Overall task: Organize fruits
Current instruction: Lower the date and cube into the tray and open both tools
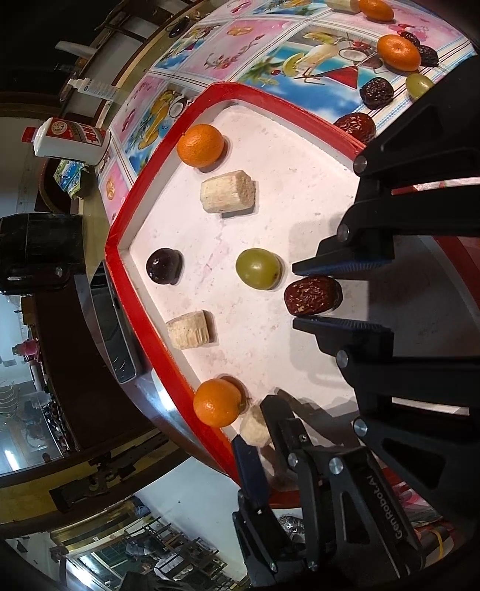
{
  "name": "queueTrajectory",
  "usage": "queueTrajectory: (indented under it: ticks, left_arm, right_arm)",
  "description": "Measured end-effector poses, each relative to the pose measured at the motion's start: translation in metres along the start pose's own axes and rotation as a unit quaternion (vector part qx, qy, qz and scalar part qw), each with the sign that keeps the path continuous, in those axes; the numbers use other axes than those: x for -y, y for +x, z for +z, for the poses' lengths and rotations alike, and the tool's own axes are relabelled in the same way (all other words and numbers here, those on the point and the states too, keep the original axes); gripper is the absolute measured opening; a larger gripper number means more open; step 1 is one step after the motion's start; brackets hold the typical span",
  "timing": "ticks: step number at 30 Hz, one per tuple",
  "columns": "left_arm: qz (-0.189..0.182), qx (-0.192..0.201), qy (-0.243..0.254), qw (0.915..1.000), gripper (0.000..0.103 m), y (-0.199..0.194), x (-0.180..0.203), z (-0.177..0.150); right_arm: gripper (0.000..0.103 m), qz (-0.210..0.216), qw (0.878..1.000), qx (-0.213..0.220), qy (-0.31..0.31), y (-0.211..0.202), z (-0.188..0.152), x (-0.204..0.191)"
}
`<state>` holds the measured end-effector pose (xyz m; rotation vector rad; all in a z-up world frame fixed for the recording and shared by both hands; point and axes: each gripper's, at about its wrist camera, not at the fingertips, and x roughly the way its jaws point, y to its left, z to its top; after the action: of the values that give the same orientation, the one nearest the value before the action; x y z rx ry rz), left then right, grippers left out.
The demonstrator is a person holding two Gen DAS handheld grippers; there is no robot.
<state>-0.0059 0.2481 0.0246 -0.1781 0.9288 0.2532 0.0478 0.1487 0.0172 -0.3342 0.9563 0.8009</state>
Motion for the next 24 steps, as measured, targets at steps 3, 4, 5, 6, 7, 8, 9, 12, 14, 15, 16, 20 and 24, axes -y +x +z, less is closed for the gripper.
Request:
queueTrajectory:
  ticks: [3,4,5,6,7,8,9,12,14,15,16,20,24]
  left_arm:
    - [0.015,0.01,0.004,0.9998,0.057,-0.004,0.001,-0.002]
    - [0.016,0.013,0.005,0.9998,0.058,-0.005,0.002,-0.002]
    - [0.018,0.014,0.007,0.9997,0.059,-0.007,0.002,-0.002]
    - [0.021,0.016,0.008,0.9996,0.061,-0.008,0.003,-0.003]
    - [0.023,0.017,0.008,0.9996,0.061,-0.009,0.003,-0.003]
    - [0.024,0.02,0.008,0.9995,0.061,-0.01,0.004,-0.003]
    - [0.027,0.022,0.009,0.9994,0.062,-0.012,0.005,-0.004]
    - [0.03,0.027,0.01,0.9991,0.063,-0.017,0.008,-0.006]
    - [0.03,0.031,0.012,0.999,0.063,-0.021,0.012,-0.008]
    - [0.029,0.032,0.014,0.999,0.063,-0.023,0.014,-0.009]
    - [0.029,0.033,0.015,0.9989,0.063,-0.026,0.016,-0.009]
    - [0.02,0.036,0.022,0.9989,0.063,-0.034,0.031,-0.014]
    - [0.006,0.043,0.036,0.9984,0.063,-0.045,0.056,-0.018]
  right_arm:
    - [0.025,-0.004,1.0,-0.004,0.0,-0.003,-0.002,0.001]
    - [0.025,-0.005,1.0,-0.004,0.001,-0.004,-0.003,0.001]
    - [0.026,-0.008,1.0,-0.002,0.001,-0.007,-0.004,0.001]
    - [0.028,-0.01,1.0,-0.001,0.001,-0.008,-0.005,0.001]
    - [0.029,-0.011,1.0,0.002,0.0,-0.012,-0.006,0.001]
    - [0.031,-0.014,1.0,0.005,0.0,-0.016,-0.006,0.002]
    - [0.032,-0.015,1.0,0.008,0.0,-0.019,-0.007,0.002]
    - [0.033,-0.017,1.0,0.015,-0.001,-0.03,-0.01,0.003]
    - [0.034,-0.015,1.0,0.02,0.001,-0.039,-0.014,0.005]
    - [0.034,-0.015,1.0,0.022,0.003,-0.043,-0.017,0.006]
    - [0.035,-0.014,1.0,0.024,0.005,-0.048,-0.021,0.008]
    - [0.036,-0.008,0.999,0.029,0.02,-0.067,-0.039,0.018]
    - [0.037,-0.009,0.999,0.032,0.037,-0.083,-0.061,0.035]
